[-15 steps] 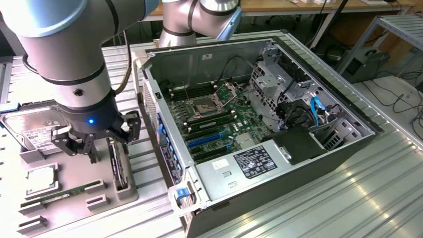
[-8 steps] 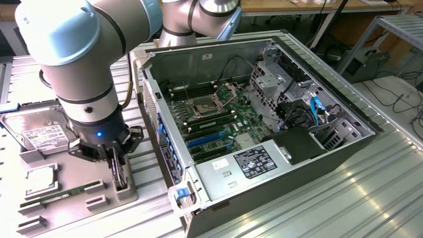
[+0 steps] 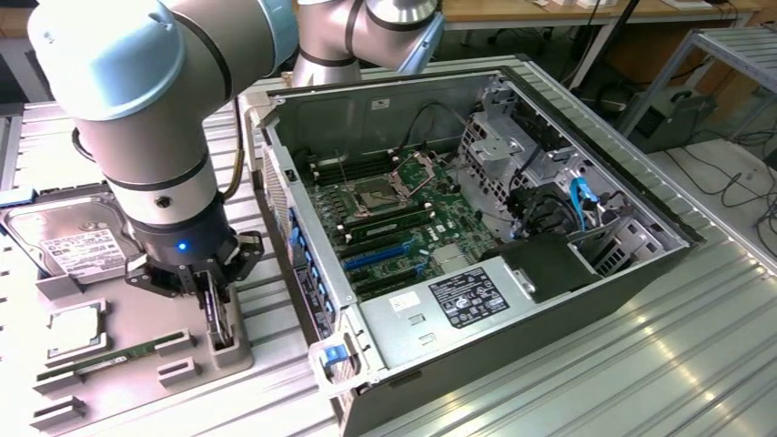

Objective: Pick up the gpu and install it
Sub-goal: 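Pick up the gpu and move the gpu toward the slot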

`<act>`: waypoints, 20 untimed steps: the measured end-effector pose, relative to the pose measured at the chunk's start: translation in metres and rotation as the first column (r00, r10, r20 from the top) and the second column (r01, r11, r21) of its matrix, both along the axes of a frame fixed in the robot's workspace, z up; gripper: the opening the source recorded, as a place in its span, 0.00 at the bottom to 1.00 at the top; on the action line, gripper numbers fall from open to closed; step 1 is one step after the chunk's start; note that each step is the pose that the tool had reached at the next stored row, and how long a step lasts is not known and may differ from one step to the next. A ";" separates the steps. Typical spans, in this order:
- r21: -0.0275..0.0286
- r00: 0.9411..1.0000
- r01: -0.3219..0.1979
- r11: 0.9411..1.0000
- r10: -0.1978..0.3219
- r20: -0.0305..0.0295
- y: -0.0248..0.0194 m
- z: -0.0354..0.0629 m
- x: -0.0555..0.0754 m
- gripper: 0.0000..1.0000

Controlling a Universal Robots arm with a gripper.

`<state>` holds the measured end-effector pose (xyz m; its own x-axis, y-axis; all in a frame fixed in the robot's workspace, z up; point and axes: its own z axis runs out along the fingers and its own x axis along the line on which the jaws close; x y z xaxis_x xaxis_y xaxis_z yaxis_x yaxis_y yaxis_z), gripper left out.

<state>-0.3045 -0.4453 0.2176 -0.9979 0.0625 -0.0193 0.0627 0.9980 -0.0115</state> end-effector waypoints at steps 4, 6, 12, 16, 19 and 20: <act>0.000 1.000 0.000 1.000 0.000 0.000 0.0000 0.0065 0.000 0.28; 0.000 1.000 0.000 1.000 0.000 0.000 0.0000 0.0111 0.000 0.28; 0.000 1.000 0.000 1.000 0.000 0.000 0.0000 0.0203 0.000 0.28; 0.000 1.000 0.000 1.000 0.000 0.000 0.0000 0.0260 0.000 0.28; 0.000 1.000 0.000 1.000 0.000 0.000 0.0000 0.0289 0.000 0.28; 0.000 1.000 0.000 1.000 0.000 0.000 0.0000 0.0297 0.000 0.28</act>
<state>-0.3043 -0.4453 0.2473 -0.9979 0.0625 -0.0188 0.0627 0.9980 -0.0114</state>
